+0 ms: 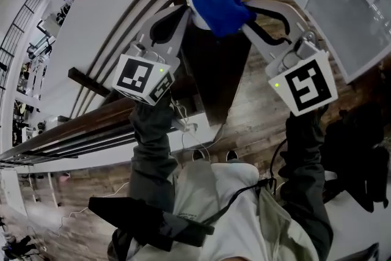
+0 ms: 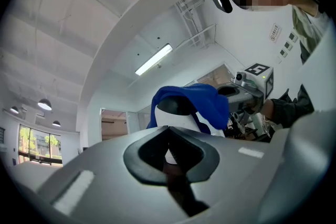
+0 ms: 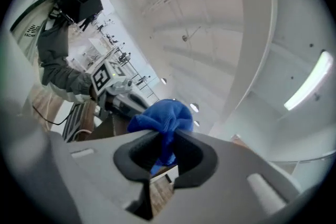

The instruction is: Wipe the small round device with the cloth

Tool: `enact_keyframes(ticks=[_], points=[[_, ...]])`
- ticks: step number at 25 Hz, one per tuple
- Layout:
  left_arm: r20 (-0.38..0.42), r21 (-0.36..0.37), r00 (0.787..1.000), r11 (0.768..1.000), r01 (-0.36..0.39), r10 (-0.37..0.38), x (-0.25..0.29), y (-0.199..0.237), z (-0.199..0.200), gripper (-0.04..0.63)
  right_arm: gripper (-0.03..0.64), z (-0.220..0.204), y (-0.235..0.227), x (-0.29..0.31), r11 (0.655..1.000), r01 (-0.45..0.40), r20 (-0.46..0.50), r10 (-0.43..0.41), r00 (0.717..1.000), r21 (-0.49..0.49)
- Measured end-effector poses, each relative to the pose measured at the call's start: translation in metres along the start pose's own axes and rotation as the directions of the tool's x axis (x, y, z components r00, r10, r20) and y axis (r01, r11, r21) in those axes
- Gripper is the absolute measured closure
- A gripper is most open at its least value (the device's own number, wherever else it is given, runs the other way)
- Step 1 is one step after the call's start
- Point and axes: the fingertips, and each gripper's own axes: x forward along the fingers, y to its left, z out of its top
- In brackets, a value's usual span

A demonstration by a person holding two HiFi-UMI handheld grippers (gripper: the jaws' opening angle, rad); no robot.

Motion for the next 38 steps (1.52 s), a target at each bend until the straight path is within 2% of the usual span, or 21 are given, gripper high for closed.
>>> enact_keyframes(ticks=[3,5,8,11,14,17,20,23,26,31,35,38], points=[[0.000,-0.030,1.000,0.999,0.009,-0.009,-0.004,-0.001,0.000,0.591,0.558,-0.005,-0.042,-0.011,0.983,0.167,-0.015,-0.166,0.986,0.082],[0.006,-0.036,1.000,0.999,0.014,-0.014,-0.004,-0.003,0.001,0.591,0.558,-0.009,-0.055,-0.008,0.978,0.186,-0.022,-0.185,0.983,0.094],[0.011,-0.034,1.000,0.999,0.017,-0.017,-0.003,-0.005,0.000,0.591,0.558,-0.016,-0.040,0.009,0.991,0.107,-0.030,-0.105,0.994,0.085],[0.012,-0.033,1.000,0.999,0.023,-0.022,-0.003,-0.007,-0.001,0.591,0.558,-0.031,-0.005,0.024,0.991,0.020,-0.049,-0.013,0.999,0.135],[0.010,-0.027,0.999,0.999,0.032,-0.031,-0.005,-0.012,-0.004,0.591,0.558,-0.039,0.021,0.024,0.981,-0.028,-0.032,0.035,0.999,0.193],[0.020,-0.027,0.999,0.999,0.030,-0.029,-0.008,-0.011,-0.004,0.591,0.558,-0.042,0.030,0.019,0.980,-0.034,-0.032,0.041,0.999,0.195],[0.025,-0.039,0.999,0.999,0.027,-0.026,-0.010,-0.009,-0.004,0.591,0.557,-0.034,0.025,0.006,0.963,-0.009,0.020,0.004,1.000,0.270],[0.029,-0.043,0.999,0.999,0.024,-0.023,-0.014,-0.008,0.000,0.591,0.557,-0.024,0.008,-0.018,0.941,0.064,0.040,-0.081,0.996,0.332],[0.042,-0.050,0.999,0.999,0.014,-0.012,-0.017,-0.005,0.002,0.591,0.557,-0.019,-0.016,-0.039,0.944,0.141,0.035,-0.158,0.987,0.299],[0.054,-0.058,0.999,0.998,0.005,-0.002,-0.021,-0.007,0.005,0.589,0.557,-0.020,-0.031,-0.041,0.946,0.175,0.061,-0.198,0.978,0.271],[0.055,-0.050,0.998,0.999,0.010,-0.007,-0.024,-0.013,0.008,0.591,0.557,-0.034,-0.037,-0.047,0.927,0.248,0.027,-0.266,0.964,0.282],[0.053,-0.043,0.999,0.999,0.010,-0.008,-0.024,-0.015,0.012,0.591,0.557,-0.038,-0.049,-0.048,0.918,0.262,0.038,-0.286,0.958,0.299]])
